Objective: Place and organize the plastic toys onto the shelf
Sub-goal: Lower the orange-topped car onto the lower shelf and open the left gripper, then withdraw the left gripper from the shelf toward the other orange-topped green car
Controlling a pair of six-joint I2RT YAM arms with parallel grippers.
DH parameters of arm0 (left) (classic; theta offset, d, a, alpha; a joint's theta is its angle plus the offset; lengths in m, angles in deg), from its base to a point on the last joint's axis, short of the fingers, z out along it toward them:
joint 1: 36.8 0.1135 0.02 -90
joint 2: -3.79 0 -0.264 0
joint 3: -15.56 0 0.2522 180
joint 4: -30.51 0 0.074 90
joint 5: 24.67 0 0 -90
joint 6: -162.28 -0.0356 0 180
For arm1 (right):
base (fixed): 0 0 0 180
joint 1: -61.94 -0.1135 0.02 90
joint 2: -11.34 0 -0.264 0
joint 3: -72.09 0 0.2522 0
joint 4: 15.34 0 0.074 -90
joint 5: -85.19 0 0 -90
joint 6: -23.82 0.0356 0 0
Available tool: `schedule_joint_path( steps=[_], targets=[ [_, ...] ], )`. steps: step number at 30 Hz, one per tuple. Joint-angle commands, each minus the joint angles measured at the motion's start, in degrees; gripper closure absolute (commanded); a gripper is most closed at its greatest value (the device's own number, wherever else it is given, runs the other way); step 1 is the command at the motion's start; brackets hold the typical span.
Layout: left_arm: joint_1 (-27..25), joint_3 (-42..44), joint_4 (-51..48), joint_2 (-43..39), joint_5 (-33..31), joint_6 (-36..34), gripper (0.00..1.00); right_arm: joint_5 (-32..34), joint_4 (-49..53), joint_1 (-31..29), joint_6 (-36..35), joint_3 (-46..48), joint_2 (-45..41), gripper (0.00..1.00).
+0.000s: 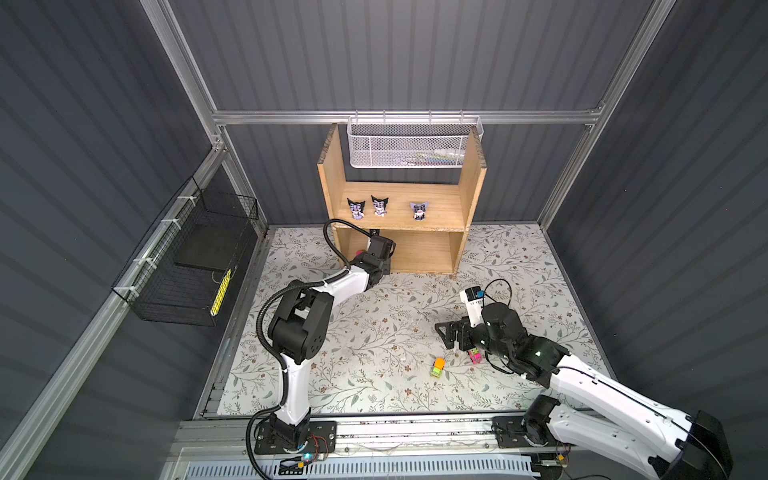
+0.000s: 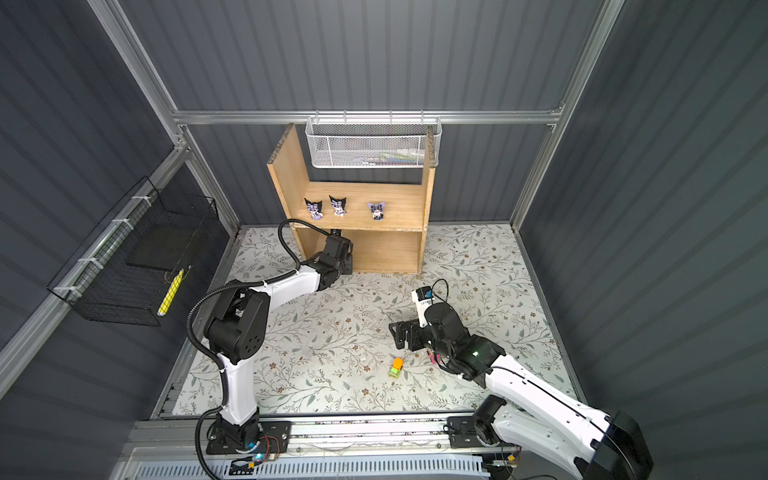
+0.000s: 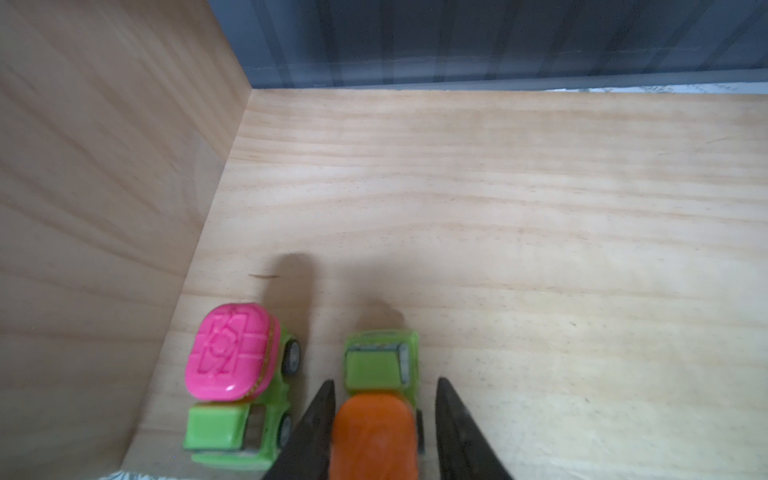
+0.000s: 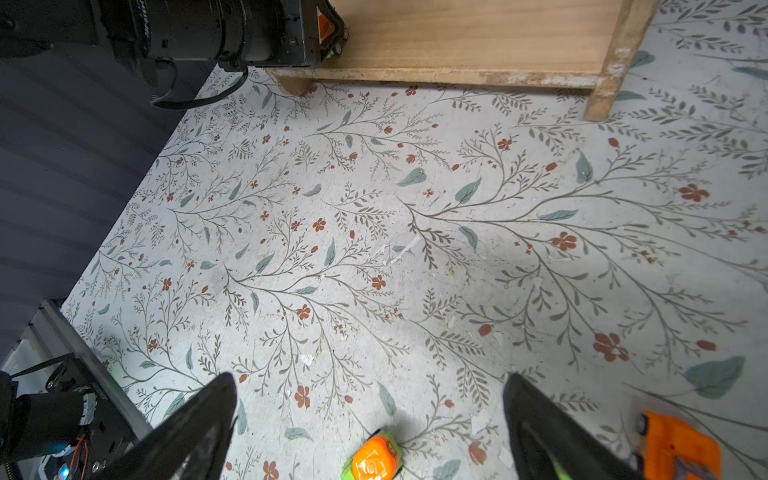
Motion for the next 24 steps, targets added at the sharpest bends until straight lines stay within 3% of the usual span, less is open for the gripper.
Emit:
schedule_joint_path(
  steps=[1, 14, 24],
  targets=[
    [0.91, 1.96, -0.6, -0.56, 1.21, 0.21, 0.56, -0.52, -0.34, 0.18, 0.18, 0.58, -0.26, 0.01],
    [0.82, 3.75, 0.02, -6.05, 1.9, -0.32, 0.39, -1.37, 0.04, 0.18, 0.64, 0.37, -1.05, 0.01],
    [0.32, 8.22, 0.65, -12.58, 5.08, 0.85, 0.35, -2.02, 2.75, 0.18, 1.05, -0.25, -4.32, 0.01]
  ],
)
